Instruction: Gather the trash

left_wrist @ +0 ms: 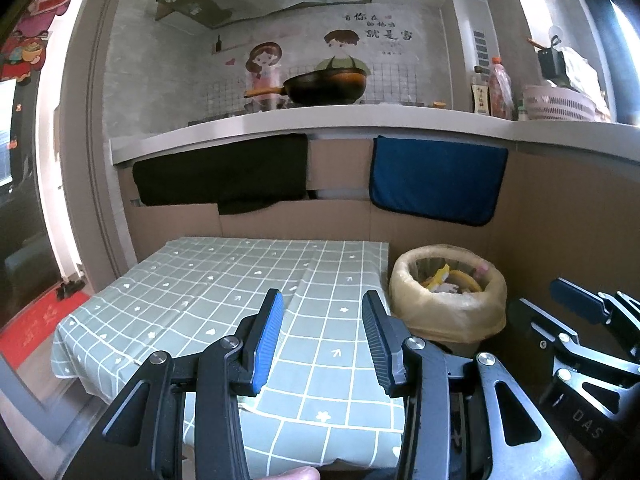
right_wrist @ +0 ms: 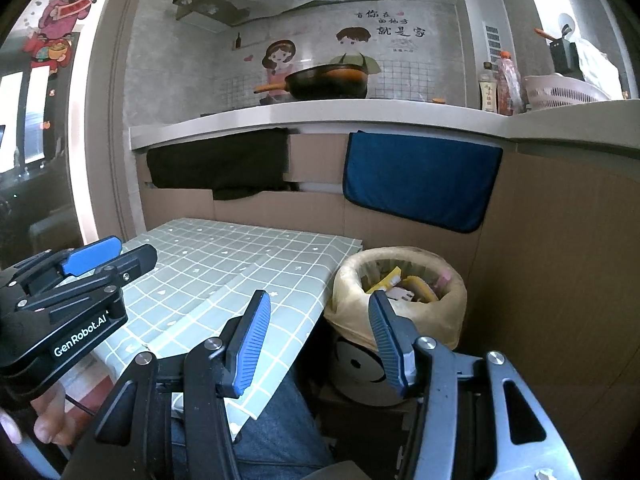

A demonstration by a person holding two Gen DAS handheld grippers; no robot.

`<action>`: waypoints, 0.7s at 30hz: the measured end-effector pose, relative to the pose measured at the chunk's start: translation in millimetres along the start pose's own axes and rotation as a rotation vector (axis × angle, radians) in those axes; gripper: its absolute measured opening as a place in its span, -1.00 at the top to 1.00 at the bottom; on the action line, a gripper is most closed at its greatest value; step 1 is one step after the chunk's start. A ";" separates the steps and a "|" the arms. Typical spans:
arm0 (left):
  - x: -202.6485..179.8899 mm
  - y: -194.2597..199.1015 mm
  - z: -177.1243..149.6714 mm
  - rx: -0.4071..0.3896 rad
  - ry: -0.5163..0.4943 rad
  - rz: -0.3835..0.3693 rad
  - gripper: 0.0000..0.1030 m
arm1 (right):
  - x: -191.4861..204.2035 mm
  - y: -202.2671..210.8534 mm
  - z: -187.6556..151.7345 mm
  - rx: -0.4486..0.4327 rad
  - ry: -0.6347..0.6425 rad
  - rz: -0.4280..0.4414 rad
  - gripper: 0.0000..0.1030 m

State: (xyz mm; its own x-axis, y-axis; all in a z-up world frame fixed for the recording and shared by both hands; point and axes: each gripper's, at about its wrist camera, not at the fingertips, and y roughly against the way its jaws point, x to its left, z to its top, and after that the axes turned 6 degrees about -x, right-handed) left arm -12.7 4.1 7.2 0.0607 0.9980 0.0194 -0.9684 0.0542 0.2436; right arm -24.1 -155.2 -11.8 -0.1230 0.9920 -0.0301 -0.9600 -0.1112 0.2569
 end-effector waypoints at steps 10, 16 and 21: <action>0.8 -1.1 -0.5 0.001 0.001 -0.002 0.18 | -0.7 0.3 0.3 0.005 0.000 0.003 0.05; -1.4 -1.7 -0.1 0.003 -0.003 -0.001 0.18 | -1.9 2.0 0.7 0.001 -0.008 0.002 0.05; -2.9 -3.4 -1.8 0.012 -0.008 -0.008 0.18 | -2.1 3.4 1.0 -0.007 -0.014 -0.008 0.05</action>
State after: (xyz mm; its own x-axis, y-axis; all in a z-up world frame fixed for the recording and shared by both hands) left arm -10.0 1.1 4.5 0.0705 0.9972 0.0253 -0.9648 0.0617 0.2557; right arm -26.9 -157.6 -10.0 -0.1114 0.9936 -0.0186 -0.9627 -0.1033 0.2500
